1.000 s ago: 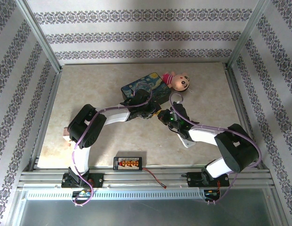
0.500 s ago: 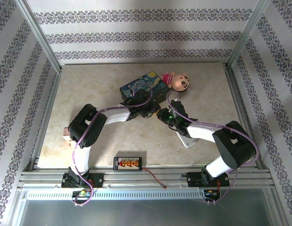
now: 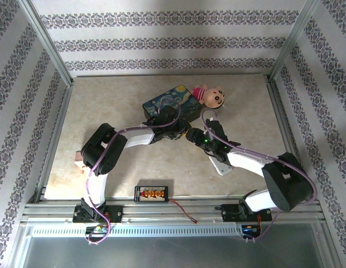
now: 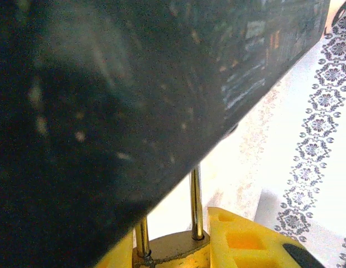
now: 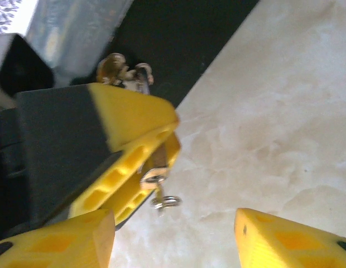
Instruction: Unlock a padlock with a key
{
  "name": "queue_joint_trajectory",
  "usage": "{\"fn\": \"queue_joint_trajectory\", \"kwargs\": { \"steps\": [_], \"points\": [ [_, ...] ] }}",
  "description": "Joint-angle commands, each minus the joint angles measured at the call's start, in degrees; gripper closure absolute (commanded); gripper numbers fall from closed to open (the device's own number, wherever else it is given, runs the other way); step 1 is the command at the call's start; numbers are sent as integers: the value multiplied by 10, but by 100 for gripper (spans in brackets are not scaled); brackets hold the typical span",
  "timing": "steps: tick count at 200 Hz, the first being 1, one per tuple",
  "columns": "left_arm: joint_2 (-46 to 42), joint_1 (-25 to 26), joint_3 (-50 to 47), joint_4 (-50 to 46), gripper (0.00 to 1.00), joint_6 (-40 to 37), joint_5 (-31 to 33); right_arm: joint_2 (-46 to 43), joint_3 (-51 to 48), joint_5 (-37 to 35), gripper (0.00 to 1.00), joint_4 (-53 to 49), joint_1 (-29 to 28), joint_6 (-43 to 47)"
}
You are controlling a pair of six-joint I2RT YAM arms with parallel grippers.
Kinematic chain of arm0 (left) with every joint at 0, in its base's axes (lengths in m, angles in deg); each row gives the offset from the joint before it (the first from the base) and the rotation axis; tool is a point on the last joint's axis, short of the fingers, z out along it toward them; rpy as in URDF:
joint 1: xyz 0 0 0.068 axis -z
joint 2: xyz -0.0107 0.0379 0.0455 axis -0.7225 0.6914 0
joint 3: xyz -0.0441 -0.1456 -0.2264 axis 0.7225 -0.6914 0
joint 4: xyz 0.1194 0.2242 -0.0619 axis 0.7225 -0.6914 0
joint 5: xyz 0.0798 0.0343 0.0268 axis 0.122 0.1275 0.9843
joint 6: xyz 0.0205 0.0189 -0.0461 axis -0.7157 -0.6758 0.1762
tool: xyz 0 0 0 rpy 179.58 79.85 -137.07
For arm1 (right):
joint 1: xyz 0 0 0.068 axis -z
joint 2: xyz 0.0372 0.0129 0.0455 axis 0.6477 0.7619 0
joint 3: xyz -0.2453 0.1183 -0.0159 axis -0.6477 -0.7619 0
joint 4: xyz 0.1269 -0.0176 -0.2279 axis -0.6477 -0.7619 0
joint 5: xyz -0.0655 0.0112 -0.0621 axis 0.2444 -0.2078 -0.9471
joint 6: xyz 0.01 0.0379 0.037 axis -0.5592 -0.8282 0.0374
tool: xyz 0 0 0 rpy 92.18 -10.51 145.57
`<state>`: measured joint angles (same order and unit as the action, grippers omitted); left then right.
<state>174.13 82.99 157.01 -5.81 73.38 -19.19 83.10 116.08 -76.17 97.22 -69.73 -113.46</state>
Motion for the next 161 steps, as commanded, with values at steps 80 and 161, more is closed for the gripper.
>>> {"fn": "queue_joint_trajectory", "kwargs": {
  "steps": [80,161],
  "points": [
    [38,12,-35,-45,93,50,-69,-85,-12,-11,44,-57,5,30],
    [32,12,-41,-43,93,49,-72,-39,-20,28,61,-8,16,25]
  ]
}}
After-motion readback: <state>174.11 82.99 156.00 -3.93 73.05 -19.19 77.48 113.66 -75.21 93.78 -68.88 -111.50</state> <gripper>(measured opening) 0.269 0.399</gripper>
